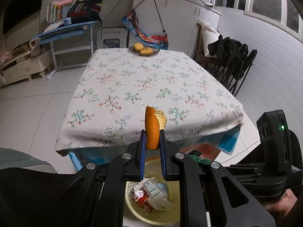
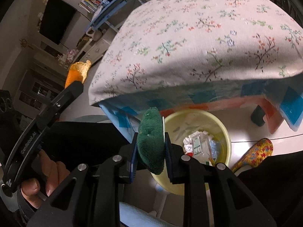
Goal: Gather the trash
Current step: 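Carry the green item into the basin and open the right tool while the left tool holds the peel, then lower the left tool over the basin and release the orange peel piece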
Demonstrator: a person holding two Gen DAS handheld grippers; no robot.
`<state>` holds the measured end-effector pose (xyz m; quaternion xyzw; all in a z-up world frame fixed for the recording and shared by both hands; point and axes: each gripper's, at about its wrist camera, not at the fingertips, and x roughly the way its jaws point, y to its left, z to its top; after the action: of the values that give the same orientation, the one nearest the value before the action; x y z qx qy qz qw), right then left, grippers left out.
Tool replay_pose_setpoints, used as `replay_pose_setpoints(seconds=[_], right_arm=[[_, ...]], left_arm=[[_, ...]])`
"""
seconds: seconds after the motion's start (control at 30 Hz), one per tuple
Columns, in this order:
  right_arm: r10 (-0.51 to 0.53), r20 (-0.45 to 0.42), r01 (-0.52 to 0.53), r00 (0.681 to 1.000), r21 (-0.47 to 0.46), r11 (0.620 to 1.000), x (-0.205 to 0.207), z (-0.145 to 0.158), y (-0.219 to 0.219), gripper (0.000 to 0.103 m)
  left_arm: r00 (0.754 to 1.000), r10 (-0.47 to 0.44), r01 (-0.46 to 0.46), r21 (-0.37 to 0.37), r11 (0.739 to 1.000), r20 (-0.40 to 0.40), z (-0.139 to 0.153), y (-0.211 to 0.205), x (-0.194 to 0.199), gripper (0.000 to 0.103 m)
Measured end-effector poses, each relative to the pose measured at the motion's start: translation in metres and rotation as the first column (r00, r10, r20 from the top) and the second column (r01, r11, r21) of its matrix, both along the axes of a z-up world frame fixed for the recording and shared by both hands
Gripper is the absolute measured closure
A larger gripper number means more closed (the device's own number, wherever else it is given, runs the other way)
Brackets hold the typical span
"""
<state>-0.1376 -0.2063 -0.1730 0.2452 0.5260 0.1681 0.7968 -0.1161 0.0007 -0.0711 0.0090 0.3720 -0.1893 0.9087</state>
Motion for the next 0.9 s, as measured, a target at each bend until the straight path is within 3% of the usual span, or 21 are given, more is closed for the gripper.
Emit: replay_pose_setpoints(seconds=[0.1,0.3,0.43,0.53,0.6,0.67,0.73,0.77,0.83,0.9], right_arm=[[-0.003,-0.029,0.002,1.000,-0.014,1.000,0.000,-0.005,0.000,0.074],[-0.053,-0.038,0.052,0.998,-0.028,0.998,-0.002,-0.005,-0.011,0.056],[-0.097,-0.028,0.096,0.995,-0.033,0.995,-0.003,-0.002,-0.018,0.049],[-0.131,-0.001,0.131,0.991,-0.041,0.991,-0.006,0.003,-0.023,0.047],[-0.154,0.032,0.156,0.988,-0.066,0.986,-0.008,0.010,-0.025,0.045],[-0.172,0.079,0.180,0.982,-0.100,0.979,-0.010,0.019,-0.026,0.040],[-0.185,0.135,0.204,0.974,-0.149,0.967,-0.012,0.029,-0.025,0.036],[-0.192,0.173,0.223,0.966,-0.188,0.956,-0.014,0.036,-0.024,0.031],[-0.200,0.255,0.265,0.946,-0.258,0.929,-0.019,0.051,-0.020,0.026],[-0.195,0.317,0.291,0.928,-0.292,0.911,-0.023,0.061,-0.018,0.021]], left_arm=[[0.999,-0.020,0.020,0.031,0.999,-0.026,-0.009,-0.005,-0.002,0.090],[0.988,-0.061,0.072,0.072,0.995,-0.143,-0.036,-0.012,-0.002,0.090],[0.953,-0.098,0.128,0.086,0.988,-0.286,-0.062,-0.018,0.001,0.090],[0.932,-0.126,0.171,0.107,0.979,-0.340,-0.073,-0.026,-0.001,0.087],[0.935,-0.138,0.185,0.119,0.975,-0.327,-0.072,-0.030,-0.004,0.081],[0.949,-0.130,0.174,0.133,0.976,-0.287,-0.066,-0.031,-0.008,0.065],[0.968,-0.109,0.143,0.143,0.979,-0.227,-0.056,-0.031,-0.010,0.049],[0.980,-0.091,0.117,0.146,0.982,-0.176,-0.046,-0.029,-0.010,0.047],[0.996,-0.045,0.058,0.155,0.986,-0.083,-0.032,-0.027,-0.013,0.027],[1.000,-0.008,0.009,0.144,0.990,-0.008,-0.018,-0.024,-0.015,0.020]])
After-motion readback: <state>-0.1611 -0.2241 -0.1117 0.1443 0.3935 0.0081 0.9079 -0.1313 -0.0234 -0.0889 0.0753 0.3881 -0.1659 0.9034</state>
